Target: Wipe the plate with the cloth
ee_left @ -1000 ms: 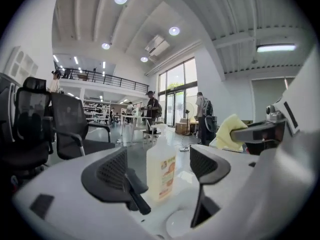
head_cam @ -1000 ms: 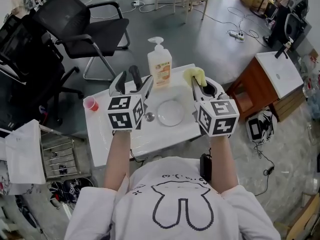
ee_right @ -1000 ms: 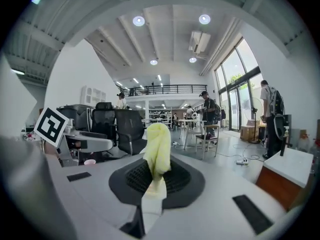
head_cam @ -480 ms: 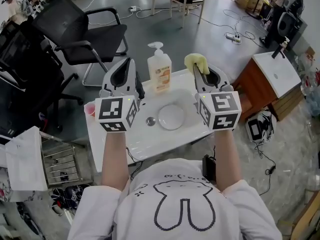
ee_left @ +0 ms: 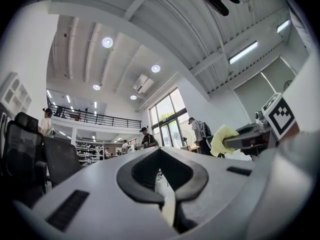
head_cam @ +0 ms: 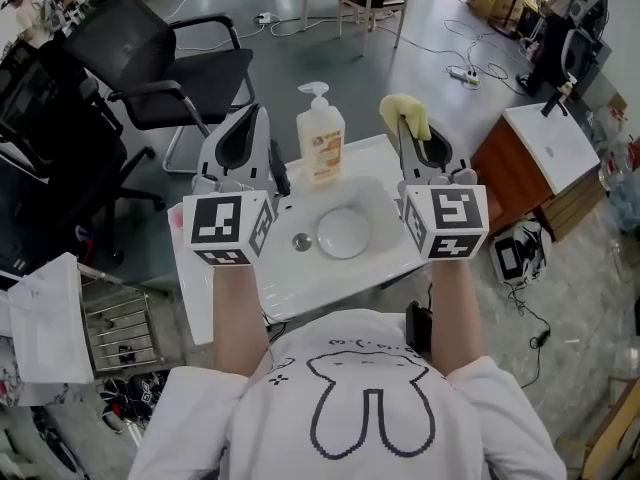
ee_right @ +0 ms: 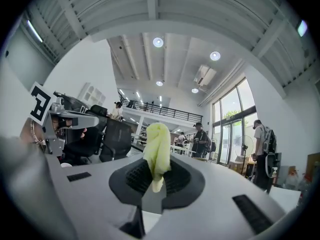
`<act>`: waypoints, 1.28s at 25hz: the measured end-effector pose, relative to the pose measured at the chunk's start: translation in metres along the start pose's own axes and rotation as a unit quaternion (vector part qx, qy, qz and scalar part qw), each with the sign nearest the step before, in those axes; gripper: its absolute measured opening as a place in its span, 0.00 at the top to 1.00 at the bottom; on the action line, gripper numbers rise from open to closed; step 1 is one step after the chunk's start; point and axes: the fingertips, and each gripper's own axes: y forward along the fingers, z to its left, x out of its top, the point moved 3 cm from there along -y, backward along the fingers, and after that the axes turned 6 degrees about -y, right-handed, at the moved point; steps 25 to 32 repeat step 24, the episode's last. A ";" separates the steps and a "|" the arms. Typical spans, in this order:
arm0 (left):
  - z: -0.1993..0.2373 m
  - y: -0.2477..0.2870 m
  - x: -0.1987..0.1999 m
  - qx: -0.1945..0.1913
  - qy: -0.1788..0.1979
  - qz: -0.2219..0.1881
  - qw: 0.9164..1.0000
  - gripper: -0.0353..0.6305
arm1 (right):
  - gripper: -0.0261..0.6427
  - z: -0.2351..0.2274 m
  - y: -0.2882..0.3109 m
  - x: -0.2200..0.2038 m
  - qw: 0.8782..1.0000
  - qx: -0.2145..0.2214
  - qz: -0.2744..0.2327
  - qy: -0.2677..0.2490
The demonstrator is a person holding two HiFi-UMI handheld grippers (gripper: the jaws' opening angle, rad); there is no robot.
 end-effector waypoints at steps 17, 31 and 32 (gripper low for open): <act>0.014 -0.006 0.008 0.001 0.042 -0.005 0.999 0.93 | 0.89 -0.014 -0.008 0.005 1.000 -0.015 -0.007 -0.002; 0.014 -0.009 0.007 0.002 0.050 -0.005 0.999 0.93 | 0.89 -0.013 -0.011 0.005 1.000 -0.017 -0.009 -0.005; 0.014 -0.009 0.007 0.002 0.050 -0.005 0.999 0.93 | 0.89 -0.013 -0.011 0.005 1.000 -0.017 -0.009 -0.005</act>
